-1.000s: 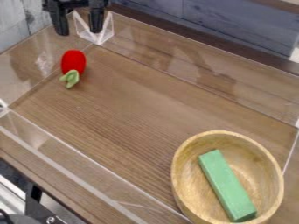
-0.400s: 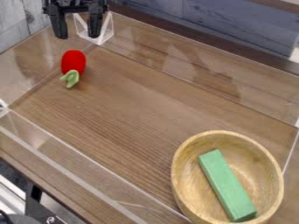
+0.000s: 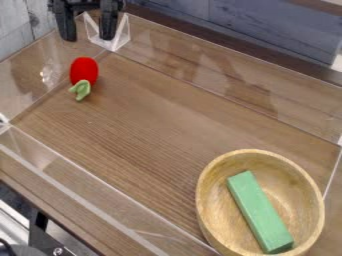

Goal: Move the red object to the left side of the table

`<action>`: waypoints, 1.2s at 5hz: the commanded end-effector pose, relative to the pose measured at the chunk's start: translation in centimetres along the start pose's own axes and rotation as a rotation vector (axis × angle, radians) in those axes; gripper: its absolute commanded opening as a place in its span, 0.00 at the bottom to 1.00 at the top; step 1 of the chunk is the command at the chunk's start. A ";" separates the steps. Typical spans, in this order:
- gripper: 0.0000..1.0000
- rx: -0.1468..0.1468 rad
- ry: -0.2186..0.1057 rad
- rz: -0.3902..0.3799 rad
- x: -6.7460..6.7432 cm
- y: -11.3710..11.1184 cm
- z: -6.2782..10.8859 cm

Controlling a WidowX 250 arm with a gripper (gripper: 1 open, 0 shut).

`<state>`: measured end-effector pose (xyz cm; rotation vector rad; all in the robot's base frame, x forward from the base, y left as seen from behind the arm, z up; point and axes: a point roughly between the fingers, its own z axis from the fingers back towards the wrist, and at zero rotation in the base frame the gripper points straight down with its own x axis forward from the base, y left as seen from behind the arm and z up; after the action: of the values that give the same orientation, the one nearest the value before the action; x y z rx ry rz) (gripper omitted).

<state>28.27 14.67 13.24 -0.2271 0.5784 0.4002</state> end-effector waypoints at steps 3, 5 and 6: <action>0.00 0.025 -0.052 -0.090 -2.0 -4.5 1.6; 0.00 0.075 -0.031 -0.164 -0.8 -9.2 -0.9; 0.00 0.100 -0.022 -0.200 -0.1 -10.1 -1.3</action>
<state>31.47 4.97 11.43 -0.1950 0.6141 0.1850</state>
